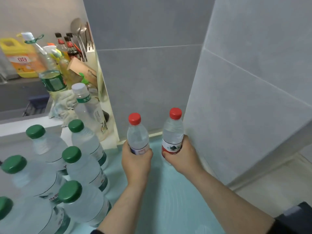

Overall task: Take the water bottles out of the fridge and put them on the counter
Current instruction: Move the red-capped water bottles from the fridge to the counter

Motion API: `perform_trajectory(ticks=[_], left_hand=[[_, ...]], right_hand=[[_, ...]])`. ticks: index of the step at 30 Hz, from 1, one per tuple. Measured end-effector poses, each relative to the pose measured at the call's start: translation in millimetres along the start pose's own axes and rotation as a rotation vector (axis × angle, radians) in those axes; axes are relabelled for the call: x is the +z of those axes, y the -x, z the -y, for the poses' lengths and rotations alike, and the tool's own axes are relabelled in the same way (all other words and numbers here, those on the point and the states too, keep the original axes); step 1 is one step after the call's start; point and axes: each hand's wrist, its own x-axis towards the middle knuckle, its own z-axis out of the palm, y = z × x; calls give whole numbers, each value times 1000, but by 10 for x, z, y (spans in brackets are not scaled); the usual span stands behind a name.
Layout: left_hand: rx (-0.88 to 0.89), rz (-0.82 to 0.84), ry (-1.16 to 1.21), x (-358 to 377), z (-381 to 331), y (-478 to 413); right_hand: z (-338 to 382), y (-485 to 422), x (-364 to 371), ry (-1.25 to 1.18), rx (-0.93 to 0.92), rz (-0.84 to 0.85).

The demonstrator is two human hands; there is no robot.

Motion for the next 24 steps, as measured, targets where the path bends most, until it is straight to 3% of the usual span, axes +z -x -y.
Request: perform_trajectory(ticks=[7, 15, 18, 24], left_hand=[[26, -69, -47, 32, 202, -326], [81, 0, -52, 22, 222, -304], [116, 11, -33, -41, 43, -203], [368, 93, -73, -300, -797, 126]], right_hand=[[-120, -262, 374, -78, -60, 66], [-112, -206, 410, -123, -26, 91], [-116, -173, 347, -175, -44, 149], [346, 105, -146, -202, -170, 9]])
